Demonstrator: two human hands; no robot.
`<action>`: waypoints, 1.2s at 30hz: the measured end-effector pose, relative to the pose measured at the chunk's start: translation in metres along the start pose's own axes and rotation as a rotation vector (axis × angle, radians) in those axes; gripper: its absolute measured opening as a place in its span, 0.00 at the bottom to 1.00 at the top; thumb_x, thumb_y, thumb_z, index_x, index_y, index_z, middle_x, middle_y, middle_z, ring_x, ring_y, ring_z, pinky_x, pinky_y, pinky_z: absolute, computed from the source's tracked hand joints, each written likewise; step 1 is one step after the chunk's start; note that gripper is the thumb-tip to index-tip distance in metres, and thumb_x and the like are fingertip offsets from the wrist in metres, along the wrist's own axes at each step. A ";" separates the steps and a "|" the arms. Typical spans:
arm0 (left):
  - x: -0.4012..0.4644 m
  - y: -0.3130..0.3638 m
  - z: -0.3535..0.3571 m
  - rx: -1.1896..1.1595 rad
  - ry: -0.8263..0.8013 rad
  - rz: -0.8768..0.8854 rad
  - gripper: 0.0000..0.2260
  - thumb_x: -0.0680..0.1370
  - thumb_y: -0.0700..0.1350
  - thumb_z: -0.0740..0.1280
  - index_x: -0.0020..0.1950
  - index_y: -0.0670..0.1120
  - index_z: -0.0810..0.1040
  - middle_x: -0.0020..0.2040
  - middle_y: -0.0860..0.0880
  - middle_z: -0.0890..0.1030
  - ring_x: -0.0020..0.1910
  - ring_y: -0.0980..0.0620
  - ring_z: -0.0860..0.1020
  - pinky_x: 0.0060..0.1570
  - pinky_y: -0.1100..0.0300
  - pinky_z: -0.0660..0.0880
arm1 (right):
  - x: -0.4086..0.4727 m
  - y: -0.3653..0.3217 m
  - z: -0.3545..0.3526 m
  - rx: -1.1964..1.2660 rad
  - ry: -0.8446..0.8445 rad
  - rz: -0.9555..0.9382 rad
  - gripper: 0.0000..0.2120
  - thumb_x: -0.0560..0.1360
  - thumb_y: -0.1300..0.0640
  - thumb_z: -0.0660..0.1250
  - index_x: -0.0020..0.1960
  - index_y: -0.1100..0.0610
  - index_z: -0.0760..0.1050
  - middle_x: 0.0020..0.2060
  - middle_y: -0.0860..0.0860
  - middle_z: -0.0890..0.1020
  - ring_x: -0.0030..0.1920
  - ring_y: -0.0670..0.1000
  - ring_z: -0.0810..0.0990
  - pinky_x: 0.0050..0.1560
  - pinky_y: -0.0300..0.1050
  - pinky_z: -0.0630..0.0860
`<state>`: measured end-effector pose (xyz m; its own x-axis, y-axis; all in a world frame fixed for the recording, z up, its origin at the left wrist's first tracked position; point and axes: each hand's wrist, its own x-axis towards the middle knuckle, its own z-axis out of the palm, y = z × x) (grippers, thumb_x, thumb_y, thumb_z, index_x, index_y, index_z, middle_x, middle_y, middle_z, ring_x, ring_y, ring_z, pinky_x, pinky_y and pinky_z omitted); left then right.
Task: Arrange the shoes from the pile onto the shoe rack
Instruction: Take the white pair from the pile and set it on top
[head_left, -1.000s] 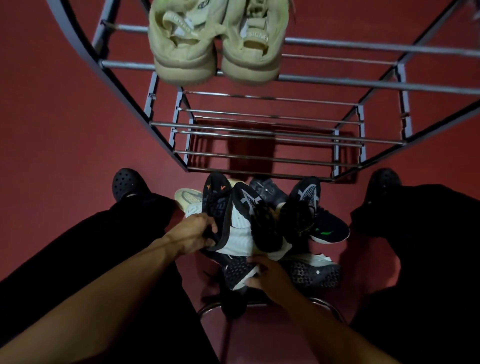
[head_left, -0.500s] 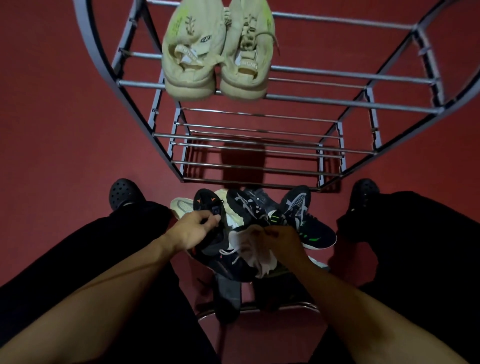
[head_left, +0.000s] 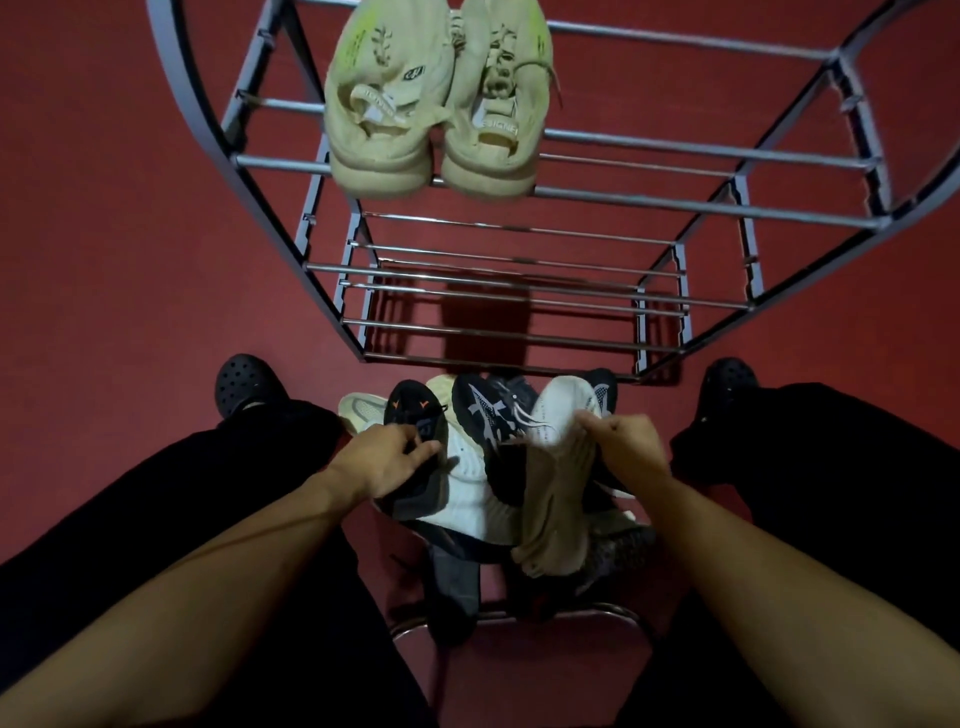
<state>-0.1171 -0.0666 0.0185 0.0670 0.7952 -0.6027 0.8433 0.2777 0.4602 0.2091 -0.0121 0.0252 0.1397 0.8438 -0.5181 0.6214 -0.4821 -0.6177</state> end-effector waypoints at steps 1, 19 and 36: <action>0.001 -0.002 0.001 0.013 0.001 -0.013 0.18 0.80 0.62 0.60 0.43 0.50 0.77 0.43 0.48 0.83 0.44 0.49 0.80 0.49 0.53 0.77 | 0.002 0.004 -0.004 -0.097 0.016 -0.010 0.29 0.74 0.38 0.68 0.24 0.55 0.65 0.23 0.52 0.65 0.26 0.51 0.66 0.31 0.48 0.63; 0.007 -0.016 0.025 0.071 -0.283 -0.015 0.11 0.80 0.59 0.62 0.52 0.55 0.78 0.51 0.54 0.82 0.52 0.53 0.80 0.57 0.54 0.77 | 0.000 0.036 0.094 -0.176 -0.456 -0.096 0.40 0.72 0.50 0.75 0.77 0.53 0.59 0.70 0.52 0.72 0.69 0.55 0.71 0.66 0.47 0.69; 0.010 -0.032 0.024 0.031 -0.198 -0.068 0.12 0.80 0.56 0.63 0.61 0.52 0.76 0.58 0.50 0.73 0.59 0.48 0.76 0.63 0.52 0.73 | 0.003 0.051 0.108 0.032 -0.434 -0.013 0.20 0.77 0.64 0.68 0.68 0.62 0.71 0.49 0.46 0.80 0.49 0.44 0.79 0.52 0.36 0.73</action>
<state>-0.1300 -0.0804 -0.0181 0.1102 0.6531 -0.7492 0.8654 0.3077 0.3955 0.1581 -0.0598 -0.0719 -0.2089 0.6762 -0.7065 0.5960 -0.4847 -0.6402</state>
